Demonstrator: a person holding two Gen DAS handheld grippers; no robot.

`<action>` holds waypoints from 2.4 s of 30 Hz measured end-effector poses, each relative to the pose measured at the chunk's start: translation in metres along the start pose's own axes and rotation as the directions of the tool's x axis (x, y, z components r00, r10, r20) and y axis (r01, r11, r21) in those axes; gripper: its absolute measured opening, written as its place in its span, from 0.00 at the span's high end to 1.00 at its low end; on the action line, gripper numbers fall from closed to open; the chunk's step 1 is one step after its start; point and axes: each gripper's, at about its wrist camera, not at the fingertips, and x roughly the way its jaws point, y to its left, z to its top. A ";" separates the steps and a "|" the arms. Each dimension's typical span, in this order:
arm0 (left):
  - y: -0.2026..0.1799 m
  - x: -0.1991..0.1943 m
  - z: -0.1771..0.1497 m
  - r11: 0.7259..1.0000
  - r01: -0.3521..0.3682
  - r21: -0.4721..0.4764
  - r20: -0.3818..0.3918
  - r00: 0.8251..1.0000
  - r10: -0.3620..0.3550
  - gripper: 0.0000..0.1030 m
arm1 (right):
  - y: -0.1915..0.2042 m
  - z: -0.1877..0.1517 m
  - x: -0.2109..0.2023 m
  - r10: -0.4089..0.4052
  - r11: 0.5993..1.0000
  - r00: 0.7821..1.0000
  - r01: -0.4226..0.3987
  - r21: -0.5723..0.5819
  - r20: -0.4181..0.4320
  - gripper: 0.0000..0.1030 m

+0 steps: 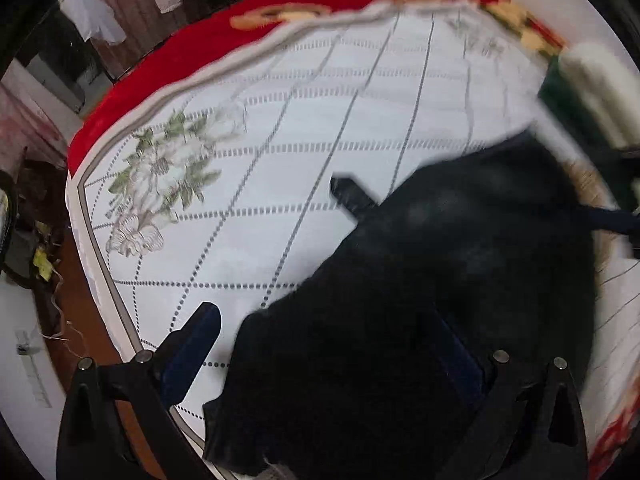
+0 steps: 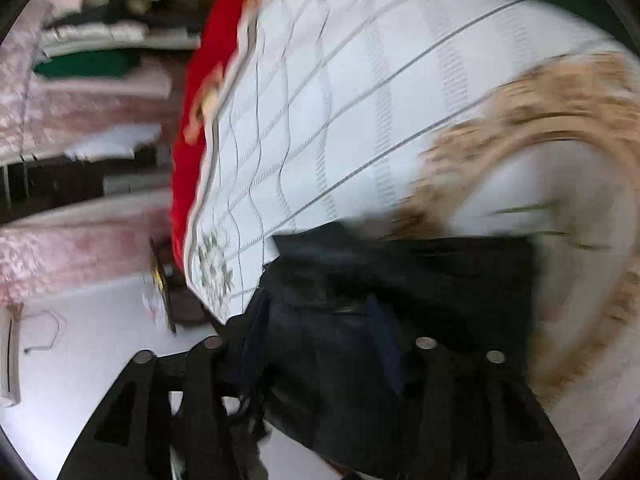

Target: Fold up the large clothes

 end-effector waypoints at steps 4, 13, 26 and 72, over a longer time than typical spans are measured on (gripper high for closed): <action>0.000 0.020 -0.006 1.000 0.013 -0.009 -0.009 1.000 -0.013 0.00 | -0.077 -0.020 -0.028 -0.085 0.994 0.995 0.081 0.076 0.044 0.21; 0.012 0.027 -0.006 0.997 0.074 -0.038 -0.031 0.997 -0.076 0.00 | -0.135 -0.050 0.046 0.315 0.948 0.944 -0.308 0.079 -0.101 0.15; -0.010 -0.025 -0.017 0.994 0.109 -0.001 -0.008 0.994 -0.109 0.00 | -0.176 -0.172 -0.033 0.069 0.906 0.993 -0.102 0.412 0.094 0.18; 0.048 0.020 -0.039 0.841 0.377 -0.387 0.021 0.916 -0.401 0.39 | -0.220 -0.172 -0.044 0.211 0.910 0.968 -0.245 0.334 0.136 0.15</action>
